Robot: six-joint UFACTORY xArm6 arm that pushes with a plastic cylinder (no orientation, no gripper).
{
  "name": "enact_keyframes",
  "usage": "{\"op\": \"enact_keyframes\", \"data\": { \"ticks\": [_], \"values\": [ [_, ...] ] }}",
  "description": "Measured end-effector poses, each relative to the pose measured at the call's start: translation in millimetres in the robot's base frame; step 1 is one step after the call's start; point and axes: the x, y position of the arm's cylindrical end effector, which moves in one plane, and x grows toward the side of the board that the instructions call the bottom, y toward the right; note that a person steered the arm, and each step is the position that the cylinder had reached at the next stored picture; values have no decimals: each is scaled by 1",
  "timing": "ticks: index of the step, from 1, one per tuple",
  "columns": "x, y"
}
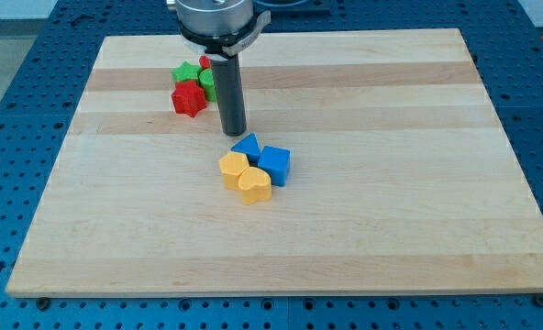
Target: Move your arm towards the red circle
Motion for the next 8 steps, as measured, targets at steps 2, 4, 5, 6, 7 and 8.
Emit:
{"op": "enact_keyframes", "data": {
  "ticks": [2,4,5,6,7,8],
  "values": [
    [-29,9],
    [-58,21],
    [-73,21],
    [-76,21],
    [-76,21],
    [-91,16]
  ]
}}
